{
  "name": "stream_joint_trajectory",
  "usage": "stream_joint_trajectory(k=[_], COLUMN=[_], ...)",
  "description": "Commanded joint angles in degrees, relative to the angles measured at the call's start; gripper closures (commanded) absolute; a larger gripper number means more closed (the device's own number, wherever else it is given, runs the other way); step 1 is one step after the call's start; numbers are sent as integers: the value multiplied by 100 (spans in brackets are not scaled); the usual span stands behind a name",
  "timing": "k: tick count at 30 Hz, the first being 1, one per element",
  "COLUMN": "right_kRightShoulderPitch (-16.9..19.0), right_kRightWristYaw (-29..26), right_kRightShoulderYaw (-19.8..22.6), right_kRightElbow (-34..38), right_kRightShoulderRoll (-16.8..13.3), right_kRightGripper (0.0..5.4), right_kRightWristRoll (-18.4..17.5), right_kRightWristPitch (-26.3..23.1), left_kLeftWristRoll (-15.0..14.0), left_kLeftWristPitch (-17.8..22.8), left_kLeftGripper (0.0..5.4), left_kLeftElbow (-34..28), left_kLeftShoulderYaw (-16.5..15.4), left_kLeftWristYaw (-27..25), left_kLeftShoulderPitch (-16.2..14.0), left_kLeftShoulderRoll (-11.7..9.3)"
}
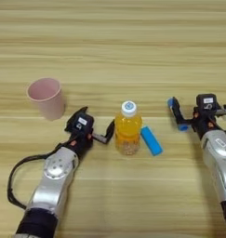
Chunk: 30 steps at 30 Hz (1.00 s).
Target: Move the objects on the table
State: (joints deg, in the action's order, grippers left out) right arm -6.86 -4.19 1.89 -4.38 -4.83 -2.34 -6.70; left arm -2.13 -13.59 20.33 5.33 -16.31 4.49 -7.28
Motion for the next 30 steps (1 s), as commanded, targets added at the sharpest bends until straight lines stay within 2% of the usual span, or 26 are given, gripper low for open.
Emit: stream_joint_trajectory(k=[1,8,17,23,30], right_kRightShoulderPitch=[-70,-32,90,370,719], right_kRightWristYaw=[-50,-138,-388,-855,-1620], right_kRightShoulderYaw=[30,72,59,-19,45], right_kRightElbow=[-42,-42,183,806,1343], right_kRightShoulderRoll=[-36,-94,-210,-493,-970], right_kRightGripper=[0,0,0,0,0], right_kRightWristRoll=[-17,-48,-87,-133,-494], right_kRightWristPitch=[76,134,220,144,8], left_kLeftWristRoll=[68,35,113,310,506], left_kLeftWristPitch=[-177,-442,-647,-692,-623], left_kLeftGripper=[2,2,2,2,2], left_kLeftElbow=[109,39,63,103,231], left_kLeftShoulderYaw=[-67,-124,-98,-89,-68], left_kLeftWristYaw=[228,442,632,966,1358], left_kLeftShoulderPitch=[261,378,346,345,409], left_kLeftShoulderRoll=[170,380,548,680,824])
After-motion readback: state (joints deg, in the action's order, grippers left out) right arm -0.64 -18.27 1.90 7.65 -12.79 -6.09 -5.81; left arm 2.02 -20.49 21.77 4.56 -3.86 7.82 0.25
